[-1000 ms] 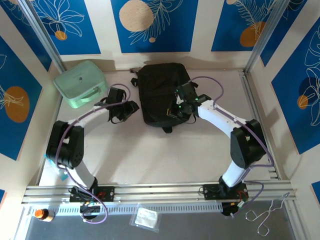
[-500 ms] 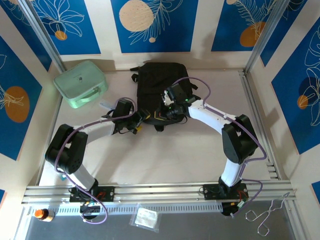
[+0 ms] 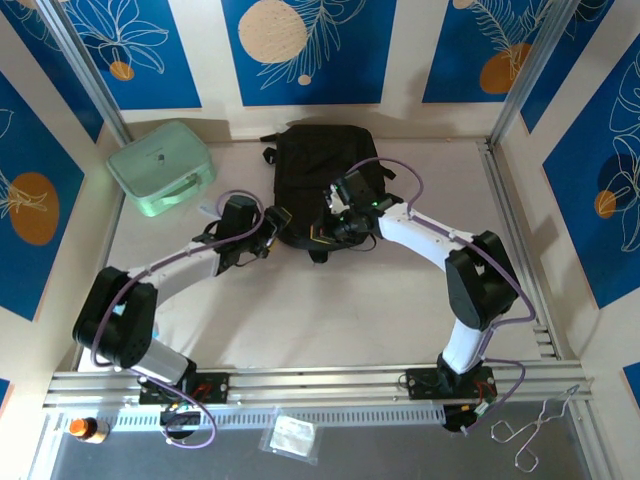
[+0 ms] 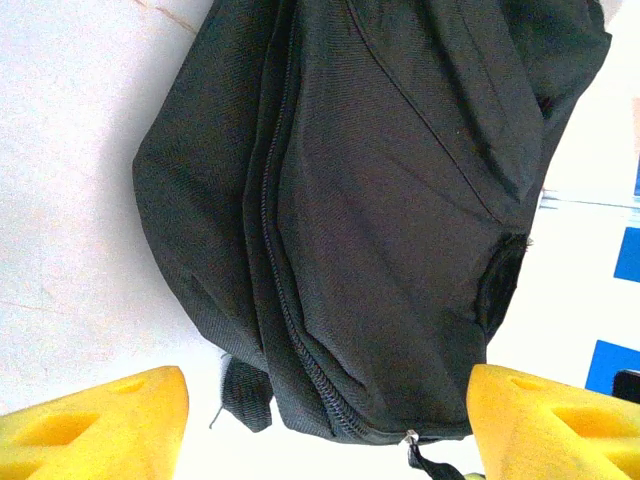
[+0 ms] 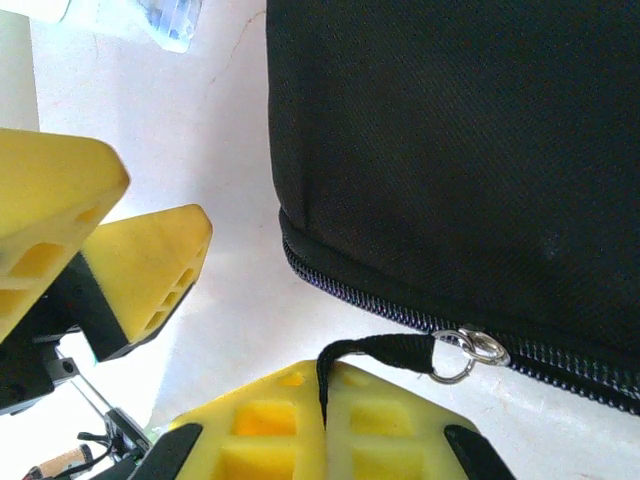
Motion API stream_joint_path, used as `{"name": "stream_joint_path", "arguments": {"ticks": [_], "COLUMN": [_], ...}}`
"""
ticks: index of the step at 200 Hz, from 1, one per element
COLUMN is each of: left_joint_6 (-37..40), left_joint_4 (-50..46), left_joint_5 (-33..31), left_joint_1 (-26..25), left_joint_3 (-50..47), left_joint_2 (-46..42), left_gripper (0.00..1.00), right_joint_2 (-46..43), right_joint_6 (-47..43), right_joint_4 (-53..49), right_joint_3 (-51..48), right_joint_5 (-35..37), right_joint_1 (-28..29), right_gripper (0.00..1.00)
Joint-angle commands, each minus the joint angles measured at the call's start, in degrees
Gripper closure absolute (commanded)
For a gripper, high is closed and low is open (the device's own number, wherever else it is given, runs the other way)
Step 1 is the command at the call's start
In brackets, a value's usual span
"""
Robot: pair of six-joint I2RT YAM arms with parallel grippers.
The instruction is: Pack the student bag
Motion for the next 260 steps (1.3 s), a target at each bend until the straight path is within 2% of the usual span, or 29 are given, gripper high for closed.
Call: {"name": "stream_joint_path", "arguments": {"ticks": [1,36,64,75,89,101,139,182,219,260], "left_joint_6": [-1.31,-1.66,2.99,3.39,4.3,5.12,7.7,9.49,11.91,19.13], "left_joint_4": [1.23,2.51,-4.0,-4.69,-5.54,-6.81,-9.1,-10.38,-12.25,-16.65], "left_joint_5": [1.02,1.97,0.13,-0.65,-2.16,-3.39,-4.92,-5.3,-5.92,-1.72], "left_joint_1": [-1.54,-3.39,-3.82,-3.78,-3.71,-3.58,-2.6,-1.32,-0.02,2.19], "left_joint_3": [2.39,6.7,13.03,13.88,14.62,14.96,14.85,13.87,13.45,14.87], "left_joint_2": [3.61,10.07,15.12,16.16,16.77,17.02,17.68,17.83,17.02,17.01], "left_gripper": [0.27,0.28,0.35,0.42,0.58,0.68,0.86,0.94,0.96,0.98], "right_joint_2": [-2.78,-5.05,-6.57,-7.13,-8.2,-9.3,-12.35,-15.66,-16.51,-11.63], "right_joint_6": [0.97,1.15,1.33,1.33,1.07,0.89,0.89,0.72,-0.46,-4.03], "right_joint_4": [0.19,-0.11,-0.58,-1.17,-2.18,-3.19,-6.12,-7.81,-7.95,-6.84], "right_joint_3": [-1.92,-3.57,-5.08,-5.61,-6.44,-7.32,-10.51,-13.19,-13.22,-9.99], "right_joint_5": [0.28,1.5,2.44,3.38,5.19,7.53,11.45,13.67,14.4,9.52], "right_joint_1": [-0.41,-0.92,-1.52,-1.84,-2.37,-2.98,-7.06,-12.51,-16.22,-19.14], "right_gripper": [1.0,1.0,1.0,1.0,1.0,1.0,1.0,1.0,1.0,1.0]}}
